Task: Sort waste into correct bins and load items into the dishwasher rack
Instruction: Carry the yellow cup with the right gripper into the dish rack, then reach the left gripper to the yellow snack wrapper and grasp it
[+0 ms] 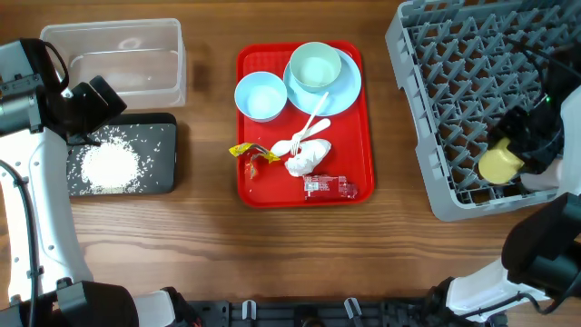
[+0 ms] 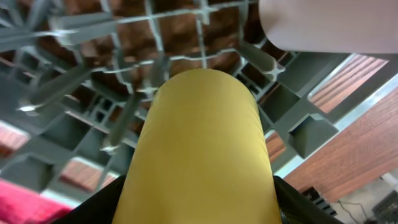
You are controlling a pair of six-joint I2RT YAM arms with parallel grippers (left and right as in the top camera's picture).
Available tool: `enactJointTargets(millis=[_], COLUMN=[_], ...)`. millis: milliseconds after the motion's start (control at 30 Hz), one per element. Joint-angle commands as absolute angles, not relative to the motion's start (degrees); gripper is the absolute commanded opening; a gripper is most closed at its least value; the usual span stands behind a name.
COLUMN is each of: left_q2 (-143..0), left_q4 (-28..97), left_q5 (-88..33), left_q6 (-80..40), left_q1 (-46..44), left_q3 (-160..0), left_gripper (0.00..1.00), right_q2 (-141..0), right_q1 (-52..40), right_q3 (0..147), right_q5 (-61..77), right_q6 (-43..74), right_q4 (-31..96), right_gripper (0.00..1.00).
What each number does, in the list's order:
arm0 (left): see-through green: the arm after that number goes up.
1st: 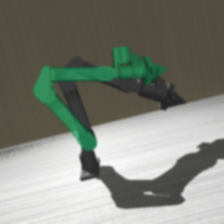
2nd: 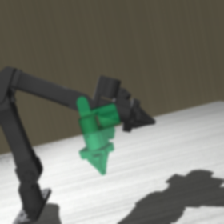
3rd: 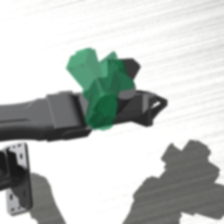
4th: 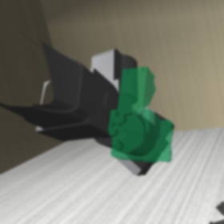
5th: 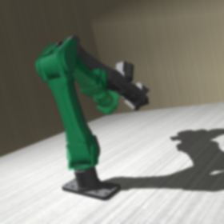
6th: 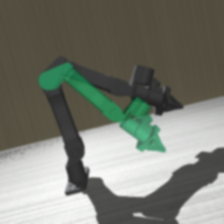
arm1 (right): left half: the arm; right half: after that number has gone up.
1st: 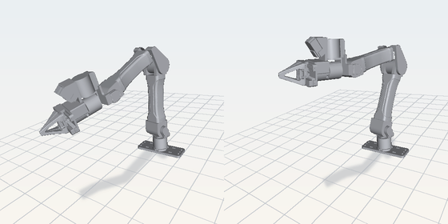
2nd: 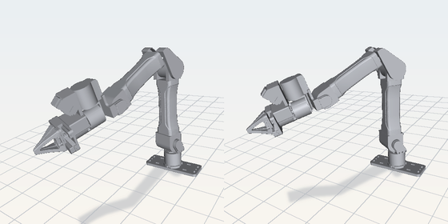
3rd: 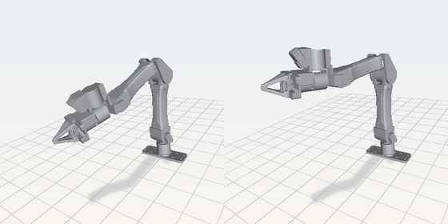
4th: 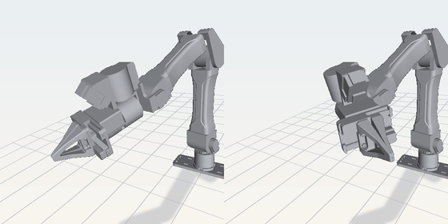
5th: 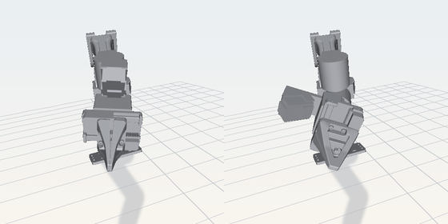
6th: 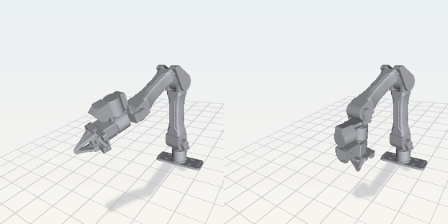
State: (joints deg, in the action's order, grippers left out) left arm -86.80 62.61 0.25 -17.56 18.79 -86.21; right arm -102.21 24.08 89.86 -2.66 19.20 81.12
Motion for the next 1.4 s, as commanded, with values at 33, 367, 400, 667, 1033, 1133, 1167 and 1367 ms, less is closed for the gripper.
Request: enactJointTargets(millis=[33, 367, 400, 667, 1033, 1133, 1167, 1367], left_q2=[-87.37, -87.37, -87.37, -87.44, -87.46, -87.77, -87.94, -91.33], left_q4=[62.43, 62.61, 62.63, 62.63, 62.39, 61.87, 61.73, 62.43], left_q5=[-0.64, -0.64, -0.64, -0.89, -4.21, -6.24, -6.42, -6.5], left_q6=[-18.48, -18.48, -18.48, -18.48, -18.22, -16.4, -15.77, -10.57], left_q1=[19.07, 19.07, 19.07, 18.76, 15.75, 12.62, 11.25, 0.64], left_q3=[-86.26, -86.26, -86.26, -86.26, -86.26, -86.26, -86.26, -86.26], left_gripper=[1.0, 1.0, 1.0, 1.0, 1.0, 1.0, 1.0, 1.0], right_q2=[-101.01, -101.01, -101.01, -99.53, -89.84, -88.27, -88.25, -89.19], right_q1=[25.39, 25.43, 25.43, 25.41, 21.82, 16.58, 14.76, 7.31], right_q3=[85.49, 82.54, 82.74, 93.38, 103.94, 103.92, 103.92, 102.5], right_q5=[-3.01, -2.96, -2.96, -1.26, 10.61, 11.11, 11.03, 11.05], right_q6=[18.13, 18.02, 17.93, 14.96, 7.46, 7.44, 7.49, 9.15], right_q4=[78.98, 76.12, 76.25, 82.0, 84.36, 83.79, 83.46, 79.61], right_gripper=[0.47, 0.7, 0.73, 0.79, 0.81, 0.81, 0.82, 0.85])
